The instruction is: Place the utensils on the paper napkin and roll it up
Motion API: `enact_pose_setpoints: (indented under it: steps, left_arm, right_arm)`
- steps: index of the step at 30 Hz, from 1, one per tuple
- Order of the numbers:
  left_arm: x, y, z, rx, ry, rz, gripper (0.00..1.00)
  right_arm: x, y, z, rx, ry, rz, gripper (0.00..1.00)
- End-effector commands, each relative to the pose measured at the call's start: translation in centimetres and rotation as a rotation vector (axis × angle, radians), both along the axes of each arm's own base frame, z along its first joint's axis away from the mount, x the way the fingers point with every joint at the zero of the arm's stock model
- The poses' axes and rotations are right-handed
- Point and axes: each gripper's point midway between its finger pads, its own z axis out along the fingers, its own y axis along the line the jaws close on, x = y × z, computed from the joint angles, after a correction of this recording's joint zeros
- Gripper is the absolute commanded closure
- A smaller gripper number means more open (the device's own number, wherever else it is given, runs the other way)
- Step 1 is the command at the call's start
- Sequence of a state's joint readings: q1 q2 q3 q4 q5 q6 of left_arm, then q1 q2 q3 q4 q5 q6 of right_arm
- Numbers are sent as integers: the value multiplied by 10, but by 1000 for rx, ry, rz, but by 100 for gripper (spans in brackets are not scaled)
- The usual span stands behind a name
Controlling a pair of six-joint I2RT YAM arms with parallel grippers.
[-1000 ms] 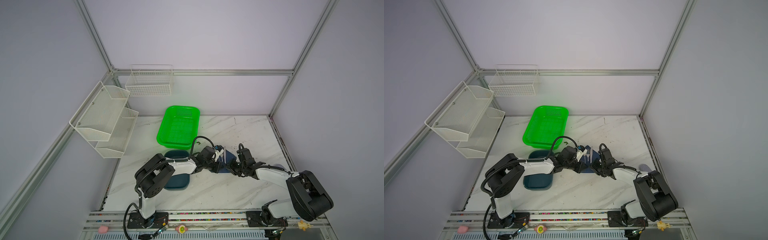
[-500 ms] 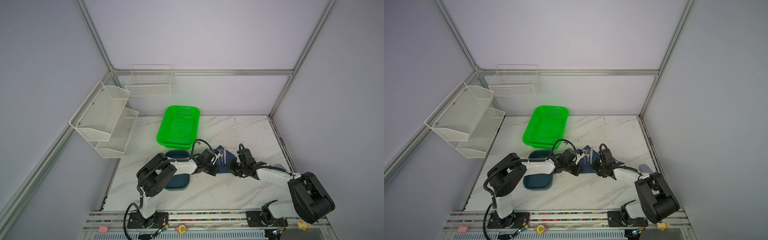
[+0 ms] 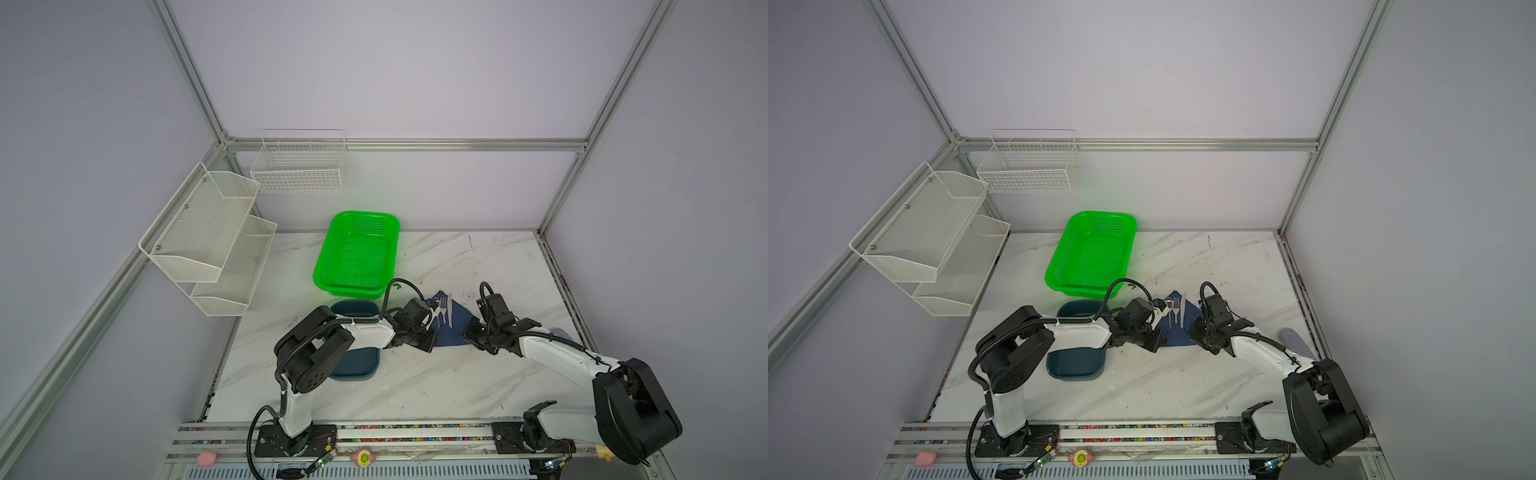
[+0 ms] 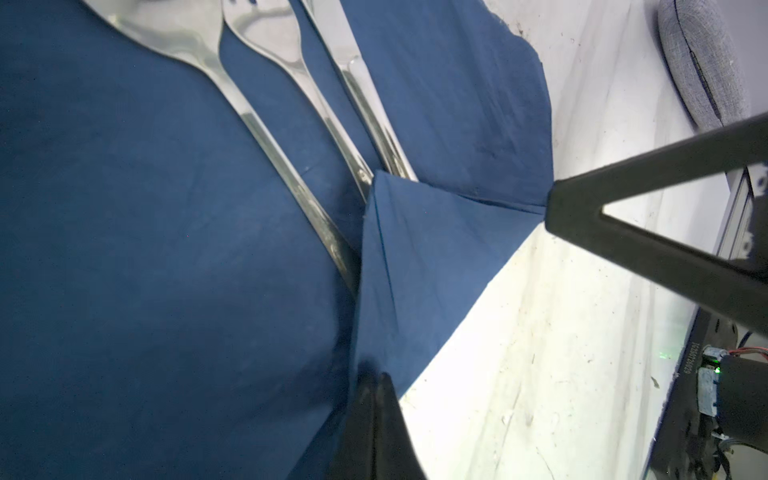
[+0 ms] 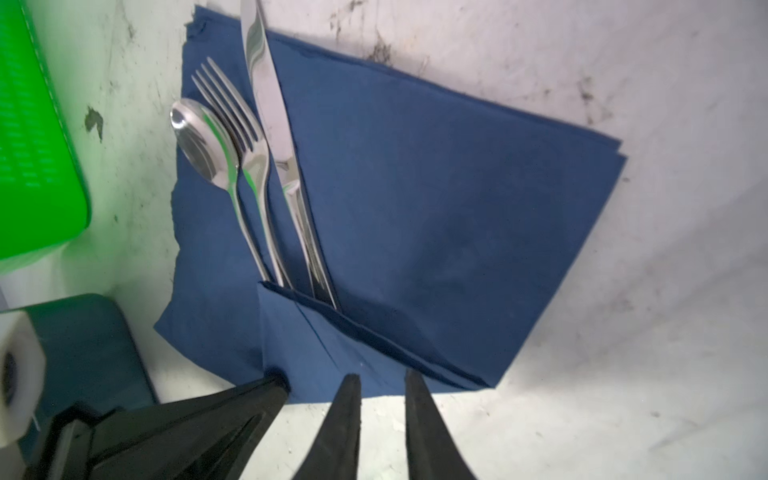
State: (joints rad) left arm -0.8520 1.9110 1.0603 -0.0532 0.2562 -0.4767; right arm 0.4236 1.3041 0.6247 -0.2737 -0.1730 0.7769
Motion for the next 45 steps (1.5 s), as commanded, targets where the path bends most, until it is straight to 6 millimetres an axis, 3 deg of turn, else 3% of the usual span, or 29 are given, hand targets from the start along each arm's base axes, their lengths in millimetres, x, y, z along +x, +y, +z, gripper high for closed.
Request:
enact_pose_setpoints:
  steps: [1,12,16,22,28,36,45]
  left_arm:
    - [3,6,1,57,-11,14,100]
    - [5,1,11,34,-12,26,100]
    - [4,0,13,24,-8,21,99]
    - [3,0,16,18,-7,21,99]
    - [4,-2,19,-2,-9,28,98]
    - [2,0,24,-25,-7,40,96]
    - [0,6,31,-43,-10,66,87]
  right_arm:
    - [-3,-3,-5,-51,22,60,79]
    - [-9,-12,-37,-128,120,57,81]
    - [-7,-8,-30,-114,103,73,80]
    - [2,-7,0,-99,18,78,80]
    - [-9,-24,-16,-147,64,-4,80]
    - [-9,-25,-23,-155,76,-1,81]
    - [-10,-26,-30,-163,97,-5,81]
